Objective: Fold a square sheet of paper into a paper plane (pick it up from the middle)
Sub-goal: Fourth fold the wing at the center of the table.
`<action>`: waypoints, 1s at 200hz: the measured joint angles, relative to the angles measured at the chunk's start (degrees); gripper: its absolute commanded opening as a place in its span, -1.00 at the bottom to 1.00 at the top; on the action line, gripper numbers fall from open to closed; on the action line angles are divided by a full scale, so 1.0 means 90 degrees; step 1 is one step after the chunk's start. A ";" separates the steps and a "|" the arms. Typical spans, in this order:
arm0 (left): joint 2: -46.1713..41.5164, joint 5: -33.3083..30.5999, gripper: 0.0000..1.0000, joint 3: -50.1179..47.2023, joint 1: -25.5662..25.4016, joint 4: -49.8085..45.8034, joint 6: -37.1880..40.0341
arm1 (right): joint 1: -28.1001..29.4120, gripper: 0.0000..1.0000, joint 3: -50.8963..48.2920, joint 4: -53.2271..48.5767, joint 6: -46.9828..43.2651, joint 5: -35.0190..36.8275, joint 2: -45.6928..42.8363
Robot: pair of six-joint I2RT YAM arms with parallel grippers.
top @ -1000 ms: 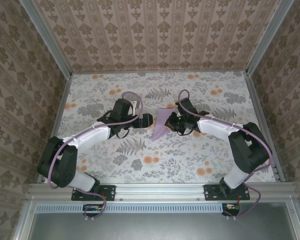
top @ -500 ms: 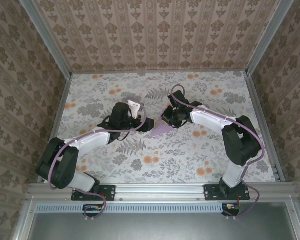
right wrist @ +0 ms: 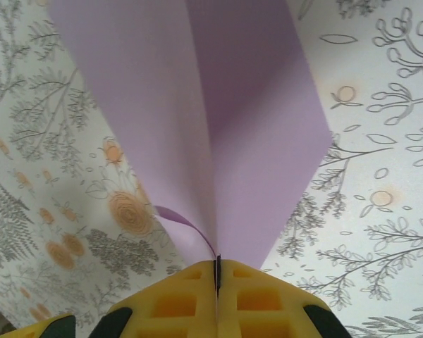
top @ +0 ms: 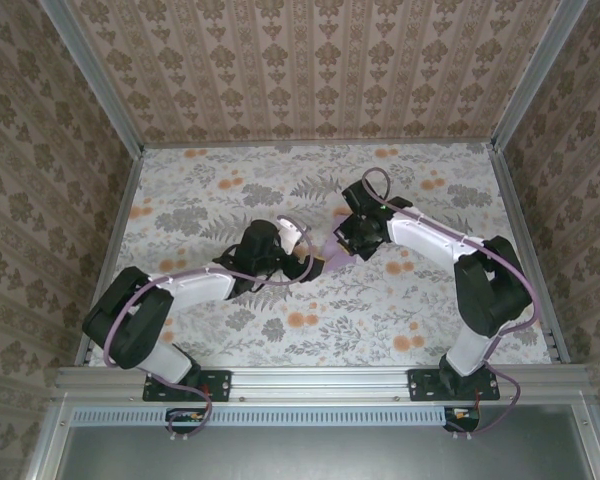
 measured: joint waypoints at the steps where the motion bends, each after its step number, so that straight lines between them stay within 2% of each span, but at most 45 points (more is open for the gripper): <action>1: 0.0005 0.0000 0.88 0.0000 0.0000 0.0007 0.0010 | 0.0000 -0.99 0.0007 0.0002 0.0010 -0.0002 0.0000; 76: 0.0206 0.0080 0.86 -0.0231 0.0158 0.0644 0.0294 | 0.0214 -1.00 0.0544 -0.0131 0.0316 -0.0226 0.0233; 125: 0.0204 0.0272 0.85 -0.0512 0.0163 0.0806 0.0291 | 0.0452 -0.99 0.0461 -0.0500 0.0726 0.0214 -0.0124; 200: 0.0675 0.0491 0.53 -0.0510 0.0107 0.1151 0.0384 | 0.0401 -0.94 0.0087 -0.0158 0.1027 -0.0024 0.0391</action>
